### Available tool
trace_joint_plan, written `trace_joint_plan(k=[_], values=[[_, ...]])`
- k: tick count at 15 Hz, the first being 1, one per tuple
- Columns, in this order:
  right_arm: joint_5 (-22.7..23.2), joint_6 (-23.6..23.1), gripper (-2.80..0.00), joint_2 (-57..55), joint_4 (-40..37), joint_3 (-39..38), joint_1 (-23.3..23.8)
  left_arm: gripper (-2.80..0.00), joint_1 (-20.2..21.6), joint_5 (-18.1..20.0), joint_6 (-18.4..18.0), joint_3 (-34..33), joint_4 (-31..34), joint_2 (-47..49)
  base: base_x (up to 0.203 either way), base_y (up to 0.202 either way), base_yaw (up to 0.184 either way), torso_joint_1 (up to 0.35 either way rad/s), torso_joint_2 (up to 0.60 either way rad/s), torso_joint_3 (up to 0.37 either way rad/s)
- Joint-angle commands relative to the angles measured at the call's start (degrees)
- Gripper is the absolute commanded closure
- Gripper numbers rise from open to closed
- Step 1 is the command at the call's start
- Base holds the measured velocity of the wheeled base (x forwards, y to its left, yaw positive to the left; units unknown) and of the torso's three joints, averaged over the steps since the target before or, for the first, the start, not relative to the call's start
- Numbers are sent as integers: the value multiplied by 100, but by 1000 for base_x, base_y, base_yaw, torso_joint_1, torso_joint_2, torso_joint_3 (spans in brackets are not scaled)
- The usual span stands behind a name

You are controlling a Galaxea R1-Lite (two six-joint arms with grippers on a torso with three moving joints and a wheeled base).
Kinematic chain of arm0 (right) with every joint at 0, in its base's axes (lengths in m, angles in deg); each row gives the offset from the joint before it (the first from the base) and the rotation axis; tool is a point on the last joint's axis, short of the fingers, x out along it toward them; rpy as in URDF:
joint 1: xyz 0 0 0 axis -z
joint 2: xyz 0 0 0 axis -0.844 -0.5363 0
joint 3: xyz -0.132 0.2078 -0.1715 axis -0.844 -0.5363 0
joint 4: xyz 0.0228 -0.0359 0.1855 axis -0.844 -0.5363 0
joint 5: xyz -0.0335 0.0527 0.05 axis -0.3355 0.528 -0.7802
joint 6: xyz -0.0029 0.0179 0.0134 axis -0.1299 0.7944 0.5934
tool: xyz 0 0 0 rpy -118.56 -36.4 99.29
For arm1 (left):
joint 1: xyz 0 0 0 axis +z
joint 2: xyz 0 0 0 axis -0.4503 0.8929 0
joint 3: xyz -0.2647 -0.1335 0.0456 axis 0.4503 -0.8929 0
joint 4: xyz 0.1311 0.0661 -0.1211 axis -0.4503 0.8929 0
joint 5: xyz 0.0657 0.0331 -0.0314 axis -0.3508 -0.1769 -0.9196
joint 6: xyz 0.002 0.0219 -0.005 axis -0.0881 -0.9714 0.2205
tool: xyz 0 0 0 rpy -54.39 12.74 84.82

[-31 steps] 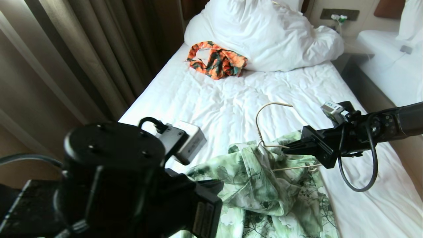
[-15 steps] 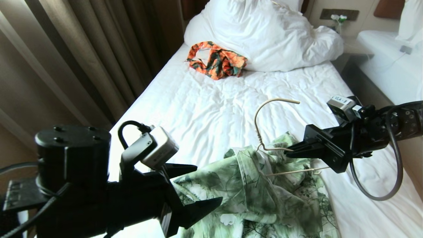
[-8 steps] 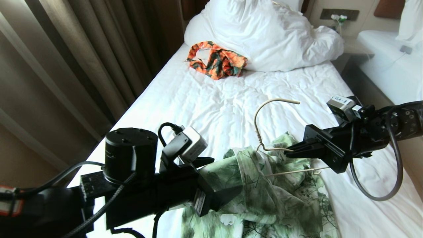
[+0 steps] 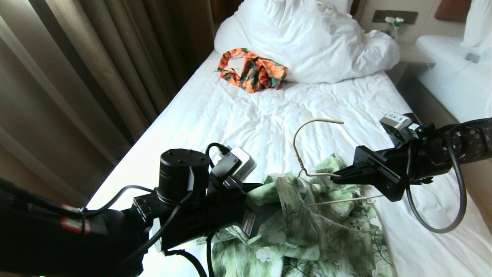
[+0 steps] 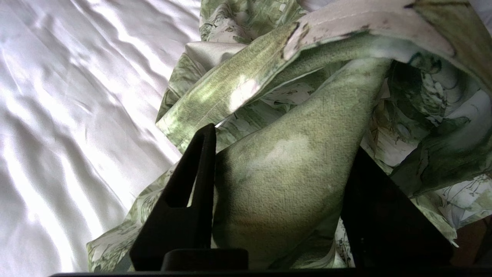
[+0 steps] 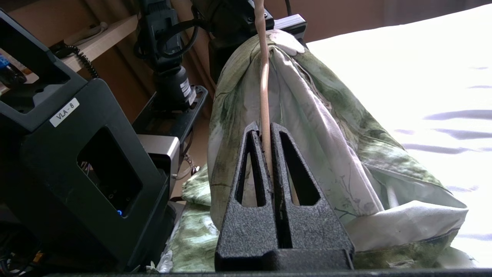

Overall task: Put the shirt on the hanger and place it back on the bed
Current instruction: Hook the other side of the shirt onto the hanger

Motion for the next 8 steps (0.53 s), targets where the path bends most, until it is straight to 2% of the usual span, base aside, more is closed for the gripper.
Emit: trace_joint_plan(k=[1,8], values=[[51,-29,0,-14,-6,6,14,0,1,0,0,-5,-24,33,0,0,0,0,0,0],[51,-27,0,108,21,-1,190,0,-8,-1,8,-23,-33,6,0,0,0,0,0,0]])
